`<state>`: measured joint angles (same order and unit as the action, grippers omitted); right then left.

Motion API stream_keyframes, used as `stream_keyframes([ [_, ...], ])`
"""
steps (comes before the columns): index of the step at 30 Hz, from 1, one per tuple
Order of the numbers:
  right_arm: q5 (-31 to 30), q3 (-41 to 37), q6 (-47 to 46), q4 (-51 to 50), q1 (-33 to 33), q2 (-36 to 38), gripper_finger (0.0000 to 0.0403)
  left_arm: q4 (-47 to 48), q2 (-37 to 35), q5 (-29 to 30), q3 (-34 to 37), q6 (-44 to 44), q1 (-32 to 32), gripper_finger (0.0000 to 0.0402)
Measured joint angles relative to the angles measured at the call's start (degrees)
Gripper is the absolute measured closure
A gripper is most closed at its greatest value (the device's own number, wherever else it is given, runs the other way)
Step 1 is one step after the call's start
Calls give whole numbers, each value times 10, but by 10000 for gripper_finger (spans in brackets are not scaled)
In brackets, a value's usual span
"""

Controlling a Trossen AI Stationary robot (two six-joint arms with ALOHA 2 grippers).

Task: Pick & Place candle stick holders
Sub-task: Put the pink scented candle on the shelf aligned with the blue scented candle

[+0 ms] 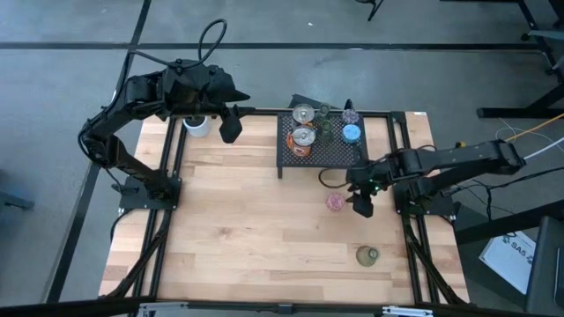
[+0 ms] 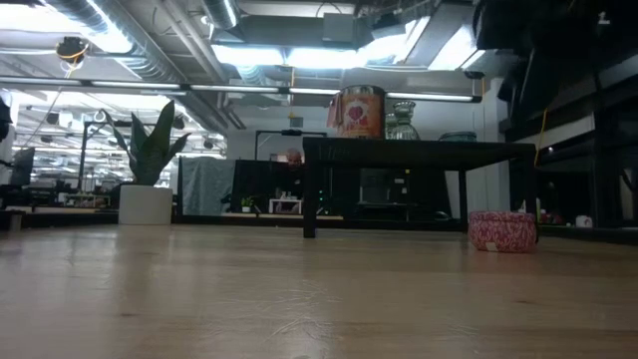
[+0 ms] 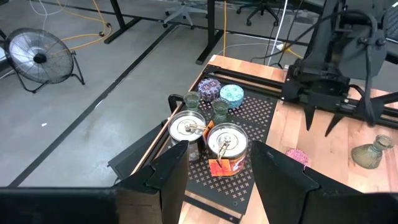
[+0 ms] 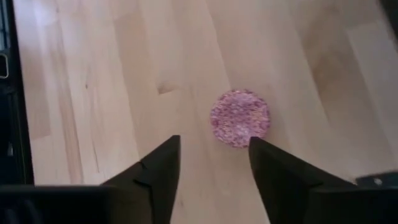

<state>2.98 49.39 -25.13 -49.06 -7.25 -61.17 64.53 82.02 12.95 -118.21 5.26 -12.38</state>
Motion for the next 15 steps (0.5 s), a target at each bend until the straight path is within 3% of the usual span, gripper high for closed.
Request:
stream_keyframes([
  [15,-18,-111,35,126,-60,-5,101,0,0,0,0,0,0,233],
])
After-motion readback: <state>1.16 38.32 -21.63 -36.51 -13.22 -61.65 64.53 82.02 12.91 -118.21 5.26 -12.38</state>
